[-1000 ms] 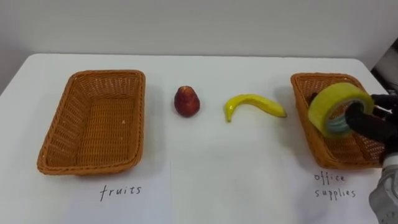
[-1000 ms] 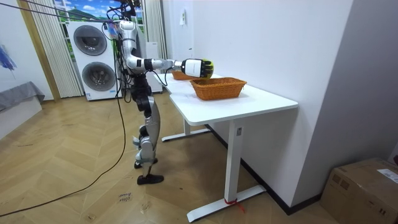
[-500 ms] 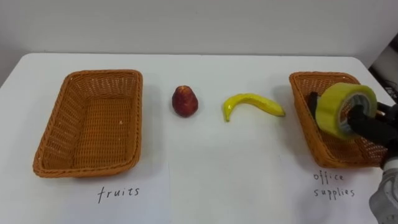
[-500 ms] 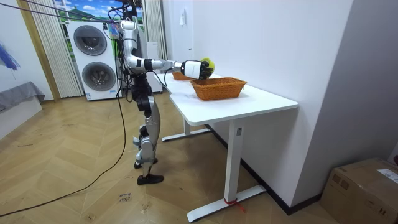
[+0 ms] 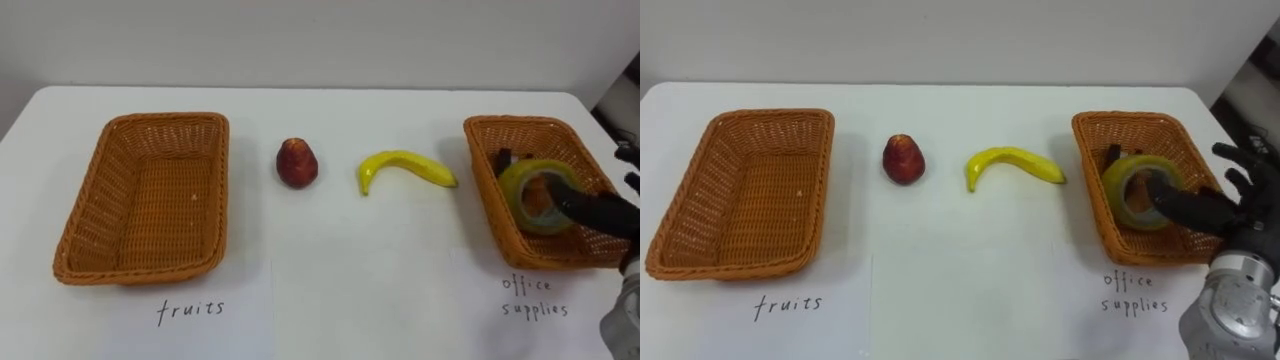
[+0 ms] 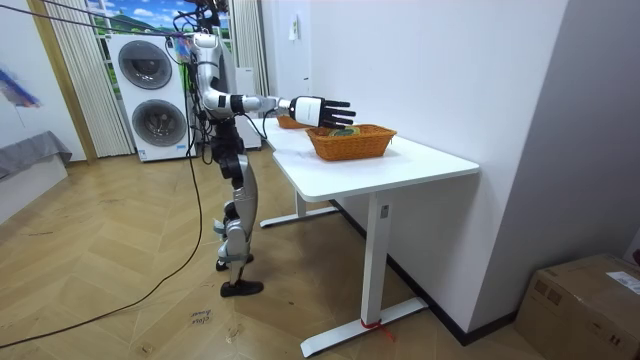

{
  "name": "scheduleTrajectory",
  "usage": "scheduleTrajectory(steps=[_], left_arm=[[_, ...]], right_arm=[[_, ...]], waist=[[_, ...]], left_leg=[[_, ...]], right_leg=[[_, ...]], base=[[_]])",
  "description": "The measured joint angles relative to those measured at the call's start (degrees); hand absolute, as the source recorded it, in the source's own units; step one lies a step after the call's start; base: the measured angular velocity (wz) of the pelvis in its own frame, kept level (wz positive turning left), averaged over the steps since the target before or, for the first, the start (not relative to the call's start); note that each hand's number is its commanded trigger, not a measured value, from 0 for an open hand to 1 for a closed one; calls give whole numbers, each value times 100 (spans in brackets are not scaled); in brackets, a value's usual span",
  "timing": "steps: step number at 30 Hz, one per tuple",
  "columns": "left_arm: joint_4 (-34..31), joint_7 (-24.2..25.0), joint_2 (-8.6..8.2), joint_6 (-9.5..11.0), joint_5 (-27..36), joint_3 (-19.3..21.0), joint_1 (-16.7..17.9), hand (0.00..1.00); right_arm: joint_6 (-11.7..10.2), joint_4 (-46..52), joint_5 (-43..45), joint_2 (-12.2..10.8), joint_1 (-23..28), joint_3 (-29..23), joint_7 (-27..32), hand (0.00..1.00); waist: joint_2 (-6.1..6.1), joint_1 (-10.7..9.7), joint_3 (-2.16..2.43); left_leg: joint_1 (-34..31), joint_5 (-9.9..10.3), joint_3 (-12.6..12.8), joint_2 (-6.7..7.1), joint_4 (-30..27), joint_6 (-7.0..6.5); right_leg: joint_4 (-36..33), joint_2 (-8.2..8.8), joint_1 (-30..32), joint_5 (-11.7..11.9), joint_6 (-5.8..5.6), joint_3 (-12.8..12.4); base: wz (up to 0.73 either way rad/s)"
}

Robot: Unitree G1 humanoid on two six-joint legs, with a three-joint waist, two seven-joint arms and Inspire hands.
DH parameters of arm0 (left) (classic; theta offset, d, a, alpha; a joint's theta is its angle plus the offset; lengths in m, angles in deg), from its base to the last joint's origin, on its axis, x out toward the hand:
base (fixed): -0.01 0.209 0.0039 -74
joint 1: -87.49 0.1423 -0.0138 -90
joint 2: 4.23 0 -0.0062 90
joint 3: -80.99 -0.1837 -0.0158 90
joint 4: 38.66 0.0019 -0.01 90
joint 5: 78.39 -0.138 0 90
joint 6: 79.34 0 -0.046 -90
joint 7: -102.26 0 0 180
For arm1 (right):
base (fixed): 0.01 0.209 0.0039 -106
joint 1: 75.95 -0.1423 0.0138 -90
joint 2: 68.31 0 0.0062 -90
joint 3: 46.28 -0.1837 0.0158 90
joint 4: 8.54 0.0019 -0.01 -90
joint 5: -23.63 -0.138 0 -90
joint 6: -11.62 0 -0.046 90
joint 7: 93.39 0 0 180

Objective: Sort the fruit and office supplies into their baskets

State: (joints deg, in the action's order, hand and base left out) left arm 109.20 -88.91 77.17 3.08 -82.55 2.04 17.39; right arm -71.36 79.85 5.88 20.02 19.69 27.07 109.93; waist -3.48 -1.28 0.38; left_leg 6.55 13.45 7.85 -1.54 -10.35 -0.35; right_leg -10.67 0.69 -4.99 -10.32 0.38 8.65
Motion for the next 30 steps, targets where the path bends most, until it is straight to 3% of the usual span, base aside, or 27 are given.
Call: scheduleTrajectory(steps=[30], left_arm=[[1, -70, -2, 0, 5, -2, 0, 0]], right_arm=[[0, 0, -5, 0, 0, -33, 43, 0]], waist=[[-23, 13, -12]], left_leg=[[5, 0, 3, -1, 10, 0]], right_leg=[[-2, -2, -1, 0, 0, 2]], base=[[0]])
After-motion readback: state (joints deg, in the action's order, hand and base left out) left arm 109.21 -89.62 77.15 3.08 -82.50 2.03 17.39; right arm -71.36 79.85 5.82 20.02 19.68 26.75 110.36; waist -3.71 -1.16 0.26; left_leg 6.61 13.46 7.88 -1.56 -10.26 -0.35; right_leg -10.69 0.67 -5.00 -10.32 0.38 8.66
